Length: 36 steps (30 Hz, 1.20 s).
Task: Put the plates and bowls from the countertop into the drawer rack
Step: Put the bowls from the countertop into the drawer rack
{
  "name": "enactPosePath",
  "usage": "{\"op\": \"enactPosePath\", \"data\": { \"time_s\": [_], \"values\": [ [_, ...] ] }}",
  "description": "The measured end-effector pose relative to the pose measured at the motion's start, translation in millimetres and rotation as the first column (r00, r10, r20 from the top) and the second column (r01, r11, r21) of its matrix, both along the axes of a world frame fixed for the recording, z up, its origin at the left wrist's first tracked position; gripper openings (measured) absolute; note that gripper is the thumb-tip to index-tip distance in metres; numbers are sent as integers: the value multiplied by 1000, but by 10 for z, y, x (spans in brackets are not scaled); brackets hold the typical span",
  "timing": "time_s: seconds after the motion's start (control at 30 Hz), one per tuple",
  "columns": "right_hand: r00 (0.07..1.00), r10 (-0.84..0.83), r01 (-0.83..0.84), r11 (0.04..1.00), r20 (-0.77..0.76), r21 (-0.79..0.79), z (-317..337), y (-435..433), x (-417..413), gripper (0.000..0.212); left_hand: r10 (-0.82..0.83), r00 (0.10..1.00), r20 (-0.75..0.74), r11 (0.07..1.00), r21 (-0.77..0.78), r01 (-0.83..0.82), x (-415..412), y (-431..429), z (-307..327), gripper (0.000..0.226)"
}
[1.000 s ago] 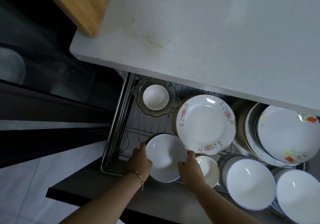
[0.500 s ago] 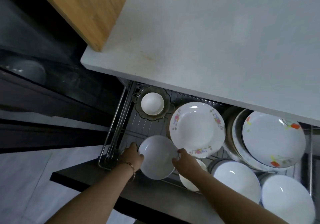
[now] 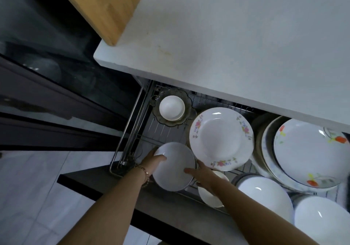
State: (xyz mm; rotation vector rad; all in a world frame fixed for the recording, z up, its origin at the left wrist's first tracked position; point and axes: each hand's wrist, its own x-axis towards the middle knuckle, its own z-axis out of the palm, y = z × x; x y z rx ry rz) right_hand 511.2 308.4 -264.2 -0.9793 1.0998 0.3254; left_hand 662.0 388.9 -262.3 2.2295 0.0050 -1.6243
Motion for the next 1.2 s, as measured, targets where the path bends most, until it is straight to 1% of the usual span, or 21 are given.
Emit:
{"op": "enactPosePath", "data": {
  "time_s": [0.03,0.1,0.23,0.33,0.4,0.43,0.53,0.57,0.67,0.77,0.83,0.9,0.93,1.0,1.07,1.1,1.17,1.2],
  "values": [
    [1000,-31,31,999,2,8,-33,13,1,57,35,999,-10,999,-4,-35,5,23,-45,53],
    [999,-41,41,999,-1,-19,-118,41,-13,55,100,995,-23,995,7,-100,0,79,-125,49],
    [996,60,-66,993,-67,-101,-193,21,-23,54,253,966,-48,966,70,-250,-65,171,-206,46],
    [981,161,-176,971,-106,-161,-187,-24,17,54,267,963,-41,960,98,-262,-59,175,-247,47],
    [964,227,-251,948,-136,-197,-180,-39,35,56,209,977,-43,973,109,-203,-36,144,-243,48],
    [957,250,-277,939,-147,-204,-176,-44,37,56,154,987,-35,982,113,-150,-26,124,-242,50],
    [940,295,-328,920,-171,-215,-108,-60,7,55,-74,997,30,990,126,70,-15,63,-166,60],
    [934,308,-343,914,-179,-218,-62,-67,-10,55,-122,991,55,986,121,114,-8,49,-121,65],
    [895,382,-430,875,-229,-224,174,-150,-37,55,-162,976,145,985,88,150,-7,-29,115,73],
    [837,470,-539,795,-280,-279,563,-359,-20,47,-228,927,297,969,-22,246,2,-220,511,62],
    [823,508,-567,751,-254,-337,911,-564,41,40,-275,867,415,933,-105,345,27,-440,892,46],
    [834,513,-550,735,-204,-396,1270,-818,161,35,-304,804,512,890,-148,431,102,-717,1298,29],
    [846,500,-528,739,-185,-417,1444,-960,238,34,-310,777,548,872,-162,461,159,-865,1483,26],
    [869,468,-488,751,-162,-444,1775,-1268,415,33,-326,736,594,839,-177,515,311,-1171,1794,25],
    [896,415,-437,764,-158,-474,2065,-1624,626,34,-311,712,630,821,-199,535,514,-1506,2032,25],
    [924,356,-378,784,-142,-492,2179,-1812,740,35,-290,709,643,820,-215,530,633,-1680,2116,24],
    [980,184,-194,824,-73,-533,2324,-2191,987,40,-223,722,655,826,-266,497,886,-2029,2204,18],
    [995,91,-96,834,-36,-544,2367,-2371,1126,43,-178,736,653,834,-297,465,1020,-2202,2219,19]
  ]
}}
